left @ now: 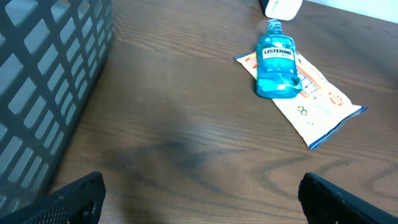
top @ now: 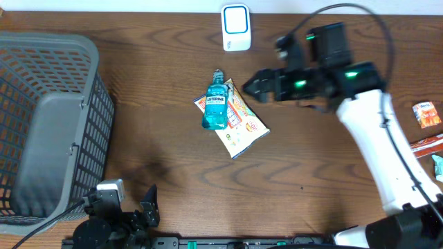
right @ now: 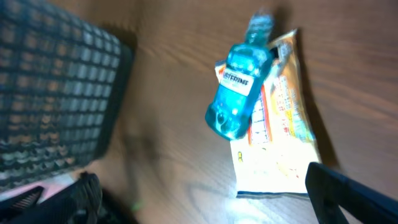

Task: Scan the item barcode
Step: 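Move the right gripper over the blue Listerine bottle neck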

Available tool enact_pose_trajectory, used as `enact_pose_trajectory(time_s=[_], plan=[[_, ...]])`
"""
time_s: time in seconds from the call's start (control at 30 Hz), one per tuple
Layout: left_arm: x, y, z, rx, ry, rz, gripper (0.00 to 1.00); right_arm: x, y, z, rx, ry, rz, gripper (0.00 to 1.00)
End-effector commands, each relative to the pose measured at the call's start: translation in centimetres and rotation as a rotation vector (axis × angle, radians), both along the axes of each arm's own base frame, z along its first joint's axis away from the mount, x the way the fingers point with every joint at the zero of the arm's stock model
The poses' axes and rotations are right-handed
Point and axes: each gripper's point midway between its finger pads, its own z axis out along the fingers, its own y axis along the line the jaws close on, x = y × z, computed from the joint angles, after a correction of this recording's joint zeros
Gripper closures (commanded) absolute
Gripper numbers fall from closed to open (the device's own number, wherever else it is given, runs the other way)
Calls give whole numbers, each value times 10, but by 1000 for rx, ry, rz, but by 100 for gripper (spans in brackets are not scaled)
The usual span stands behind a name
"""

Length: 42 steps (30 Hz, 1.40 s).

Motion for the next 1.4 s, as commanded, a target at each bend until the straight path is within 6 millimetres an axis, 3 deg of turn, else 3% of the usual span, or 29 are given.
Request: enact_pose_trajectory(time_s=[0.0,0.1,0.27,0.5,0.83,1.07,1.17,1.3,1.37], plan=[[0,0,1,14,-6,-10,1,13,-2,-44,-245,13,-239,1],[0,0,1,14,-6,-10,1,22,3,-66,-392,-42,-393,1],[0,0,1,14,-6,-10,1,32,56,-102,-424,-130,-397,1],[0,0,1,14,-6,-10,1,54,69,-162,-502,-186,-518,1],[0,0,1,14,-6,-10,1,66,84,-185,-469,-210,-522,3],[0,0,1,14,-6,-10,1,59,90,-211,-514,-197,-479,7],[0,0,1,14,-6,-10,1,52,90,-221,-565,-197,-426,22],[0,0,1,14,-6,-10,1,40,70,-233,-667,-160,-421,43],[0,0,1,14,-6,-10,1,36,61,-237,-699,-130,-418,47]])
